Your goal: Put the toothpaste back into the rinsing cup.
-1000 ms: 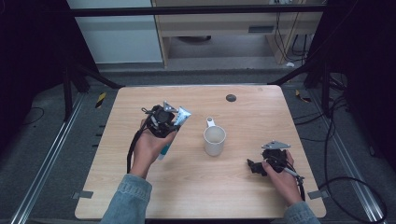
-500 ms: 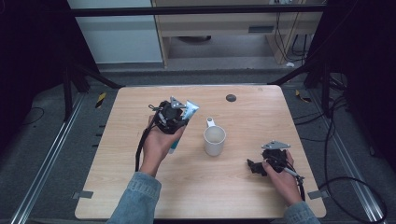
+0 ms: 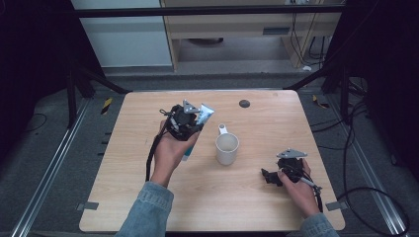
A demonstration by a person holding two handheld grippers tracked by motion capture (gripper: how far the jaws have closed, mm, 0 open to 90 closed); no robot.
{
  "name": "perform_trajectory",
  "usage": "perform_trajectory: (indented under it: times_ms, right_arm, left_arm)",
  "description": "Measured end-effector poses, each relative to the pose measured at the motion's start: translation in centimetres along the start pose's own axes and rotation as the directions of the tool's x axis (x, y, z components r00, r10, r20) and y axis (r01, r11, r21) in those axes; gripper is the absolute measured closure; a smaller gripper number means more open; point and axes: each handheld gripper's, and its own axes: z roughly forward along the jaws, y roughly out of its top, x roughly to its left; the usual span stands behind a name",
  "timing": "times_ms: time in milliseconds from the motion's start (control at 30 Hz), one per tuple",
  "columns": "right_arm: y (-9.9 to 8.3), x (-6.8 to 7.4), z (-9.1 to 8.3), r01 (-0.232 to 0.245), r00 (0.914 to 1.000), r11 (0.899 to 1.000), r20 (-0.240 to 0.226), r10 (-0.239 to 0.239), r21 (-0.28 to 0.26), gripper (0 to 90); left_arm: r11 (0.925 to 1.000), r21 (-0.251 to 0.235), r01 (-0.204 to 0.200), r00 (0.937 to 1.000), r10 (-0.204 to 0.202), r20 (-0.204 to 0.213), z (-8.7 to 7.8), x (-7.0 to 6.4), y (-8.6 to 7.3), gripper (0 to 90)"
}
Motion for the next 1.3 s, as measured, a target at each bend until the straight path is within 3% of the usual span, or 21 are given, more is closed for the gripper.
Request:
perform_trajectory:
  times_ms: [167,567,633,967,1300]
  right_arm:
    - [0.0,0.0,0.0,0.004,1.0,1.0,-0.002,-0.004,0.001,0.4]
    - [0.0,0.0,0.0,0.003,1.0,1.0,-0.002,-0.003,0.001,0.4]
    - [0.0,0.0,0.0,0.003,1.0,1.0,-0.003,-0.003,0.001,0.4]
    - [0.0,0.0,0.0,0.01,0.9999,1.0,-0.002,-0.01,-0.001,0.5]
    - [0.0,0.0,0.0,0.015,0.9999,1.0,-0.001,-0.015,-0.001,0.5]
  left_arm:
    - [0.9997,-0.023,0.009,0.9999,-0.009,0.007,-0.2,-0.2,0.4,78.1]
    - [0.9976,-0.069,-0.012,0.9999,0.012,0.006,-0.9,-1.0,1.9,78.0]
    - [0.9956,-0.093,0.004,0.9999,-0.003,0.015,-1.0,-1.1,2.2,78.1]
    - [0.9908,-0.133,-0.022,0.9997,0.024,0.01,-1.1,-2.2,3.9,78.0]
    - [0.984,-0.176,-0.025,0.9996,0.027,0.009,-0.7,-3.1,5.1,78.0]
